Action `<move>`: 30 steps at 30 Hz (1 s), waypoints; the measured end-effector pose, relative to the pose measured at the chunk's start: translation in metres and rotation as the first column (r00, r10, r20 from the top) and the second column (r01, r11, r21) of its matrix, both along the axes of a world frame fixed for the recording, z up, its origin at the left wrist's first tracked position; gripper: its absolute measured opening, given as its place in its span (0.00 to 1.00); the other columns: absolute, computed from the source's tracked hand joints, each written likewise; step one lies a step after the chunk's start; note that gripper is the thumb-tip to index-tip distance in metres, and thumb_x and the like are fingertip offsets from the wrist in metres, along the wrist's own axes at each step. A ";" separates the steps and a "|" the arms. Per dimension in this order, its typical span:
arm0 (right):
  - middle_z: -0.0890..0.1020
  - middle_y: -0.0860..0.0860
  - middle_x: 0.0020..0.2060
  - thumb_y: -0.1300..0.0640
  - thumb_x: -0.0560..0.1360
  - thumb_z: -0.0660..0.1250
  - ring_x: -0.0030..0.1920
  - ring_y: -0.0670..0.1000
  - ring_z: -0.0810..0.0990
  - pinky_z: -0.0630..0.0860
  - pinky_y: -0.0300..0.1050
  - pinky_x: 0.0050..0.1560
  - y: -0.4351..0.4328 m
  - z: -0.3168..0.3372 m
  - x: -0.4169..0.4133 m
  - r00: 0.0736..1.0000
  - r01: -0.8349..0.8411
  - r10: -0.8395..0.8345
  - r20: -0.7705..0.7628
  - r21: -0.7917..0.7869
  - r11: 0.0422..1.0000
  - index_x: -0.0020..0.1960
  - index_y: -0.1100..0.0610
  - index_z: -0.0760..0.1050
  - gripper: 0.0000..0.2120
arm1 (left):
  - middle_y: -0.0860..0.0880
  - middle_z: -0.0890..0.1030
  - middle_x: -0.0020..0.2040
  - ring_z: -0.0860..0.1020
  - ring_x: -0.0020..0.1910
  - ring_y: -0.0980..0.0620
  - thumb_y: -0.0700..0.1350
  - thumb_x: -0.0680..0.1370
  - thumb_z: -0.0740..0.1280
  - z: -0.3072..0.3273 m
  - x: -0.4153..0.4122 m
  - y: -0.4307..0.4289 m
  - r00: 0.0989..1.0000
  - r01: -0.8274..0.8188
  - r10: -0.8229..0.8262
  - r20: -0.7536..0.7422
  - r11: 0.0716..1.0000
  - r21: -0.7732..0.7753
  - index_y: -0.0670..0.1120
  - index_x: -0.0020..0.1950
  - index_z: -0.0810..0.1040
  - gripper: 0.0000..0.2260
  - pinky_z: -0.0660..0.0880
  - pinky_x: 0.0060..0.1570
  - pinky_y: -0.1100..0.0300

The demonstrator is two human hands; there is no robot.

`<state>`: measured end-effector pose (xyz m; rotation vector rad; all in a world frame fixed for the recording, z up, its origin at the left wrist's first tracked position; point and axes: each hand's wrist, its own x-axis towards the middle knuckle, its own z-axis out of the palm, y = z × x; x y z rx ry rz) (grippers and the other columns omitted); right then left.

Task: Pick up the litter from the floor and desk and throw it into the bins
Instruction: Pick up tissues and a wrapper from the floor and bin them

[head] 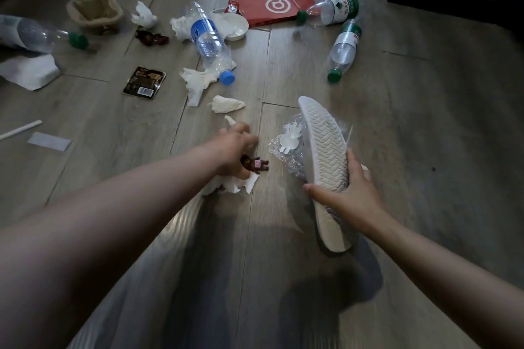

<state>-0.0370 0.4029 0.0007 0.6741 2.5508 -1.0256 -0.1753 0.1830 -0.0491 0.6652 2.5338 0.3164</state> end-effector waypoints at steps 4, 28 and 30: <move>0.57 0.51 0.73 0.29 0.53 0.70 0.71 0.57 0.62 0.67 0.62 0.67 -0.006 0.005 0.000 1.000 0.015 -0.015 0.013 0.011 1.000 0.77 0.40 0.41 0.61 | 0.48 0.66 0.63 0.72 0.58 0.44 0.44 0.68 0.74 -0.008 0.021 -0.006 0.997 -0.066 0.073 -0.033 0.980 0.186 0.48 0.57 0.75 0.20 0.74 0.59 0.53; 0.61 0.53 0.71 0.33 0.58 0.75 0.69 0.57 0.66 0.67 0.59 0.67 -0.050 0.109 -0.015 0.999 -0.030 0.029 -0.027 -0.019 0.999 0.77 0.39 0.43 0.58 | 0.51 0.70 0.48 0.73 0.42 0.54 0.42 0.63 0.77 0.148 0.062 -0.086 0.846 -0.516 0.510 0.154 0.710 0.479 0.52 0.42 0.78 0.13 0.70 0.41 0.64; 0.61 0.53 0.70 0.33 0.56 0.75 0.68 0.56 0.67 0.66 0.54 0.68 -0.052 0.138 -0.024 0.999 -0.040 0.040 -0.015 -0.031 0.999 0.77 0.39 0.43 0.59 | 0.50 0.71 0.48 0.72 0.41 0.59 0.42 0.63 0.77 0.175 0.062 -0.091 0.818 -0.555 0.552 0.163 0.682 0.476 0.52 0.42 0.78 0.13 0.69 0.38 0.70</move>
